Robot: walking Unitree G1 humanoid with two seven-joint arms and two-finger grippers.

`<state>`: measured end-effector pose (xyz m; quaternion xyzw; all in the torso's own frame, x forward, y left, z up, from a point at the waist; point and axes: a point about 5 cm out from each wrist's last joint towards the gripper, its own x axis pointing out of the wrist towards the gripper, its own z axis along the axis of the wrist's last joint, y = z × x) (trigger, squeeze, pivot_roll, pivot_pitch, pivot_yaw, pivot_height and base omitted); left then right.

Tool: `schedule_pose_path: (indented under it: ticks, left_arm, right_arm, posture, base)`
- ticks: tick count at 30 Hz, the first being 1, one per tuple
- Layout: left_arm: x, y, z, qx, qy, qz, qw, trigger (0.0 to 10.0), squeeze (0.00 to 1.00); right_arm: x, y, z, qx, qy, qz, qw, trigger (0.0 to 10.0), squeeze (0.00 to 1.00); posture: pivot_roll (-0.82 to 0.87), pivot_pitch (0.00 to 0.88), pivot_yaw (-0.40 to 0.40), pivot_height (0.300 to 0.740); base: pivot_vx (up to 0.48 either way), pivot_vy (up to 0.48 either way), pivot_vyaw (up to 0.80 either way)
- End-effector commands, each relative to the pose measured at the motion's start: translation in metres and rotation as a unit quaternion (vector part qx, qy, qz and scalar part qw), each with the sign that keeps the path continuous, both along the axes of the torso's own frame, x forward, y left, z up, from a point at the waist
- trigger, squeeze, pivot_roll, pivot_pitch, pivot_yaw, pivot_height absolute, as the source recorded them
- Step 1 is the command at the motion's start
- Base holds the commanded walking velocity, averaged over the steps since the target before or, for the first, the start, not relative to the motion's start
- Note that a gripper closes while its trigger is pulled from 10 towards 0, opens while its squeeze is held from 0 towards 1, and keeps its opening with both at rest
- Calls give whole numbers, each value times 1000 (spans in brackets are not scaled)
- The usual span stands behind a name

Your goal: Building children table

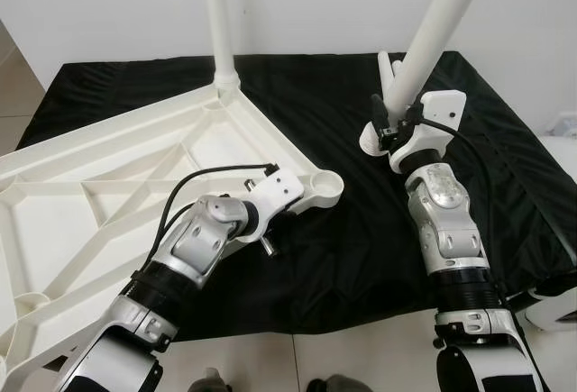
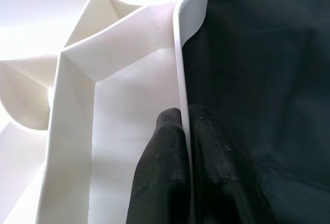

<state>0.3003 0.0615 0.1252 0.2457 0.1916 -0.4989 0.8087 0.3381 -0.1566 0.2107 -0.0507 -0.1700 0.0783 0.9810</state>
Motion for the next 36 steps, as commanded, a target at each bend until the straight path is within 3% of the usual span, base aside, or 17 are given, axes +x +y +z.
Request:
schedule_pose_path:
  ticks: [1,4,11,26,36]
  left_arm:
    - [-13,-4,-13,5,36,-46,998,10000,0]
    - [-15,-4,-13,4,37,-47,998,10000,0]
    - [-17,-7,-14,4,37,-40,998,10000,0]
    - [-13,-4,-12,11,33,-30,999,10000,0]
    - [-10,-2,-11,13,30,-27,999,10000,0]
  right_arm:
    - [1,9,2,-6,2,28,1000,10000,0]
    - [0,12,0,-9,6,39,999,10000,0]
    - [-15,42,-20,-13,75,155,985,10000,0]
    - [-24,32,-32,-22,138,164,977,10000,0]
    - [-37,32,-36,-25,164,202,965,10000,0]
  posture:
    - [20,0,-22,740]
    - [20,0,-22,740]
    - [18,0,-26,740]
    - [12,0,-20,740]
    - [5,0,-17,740]
  base:
    - [0,0,0]
    - [0,0,0]
    - [0,0,0]
    - [0,0,0]
    - [0,0,0]
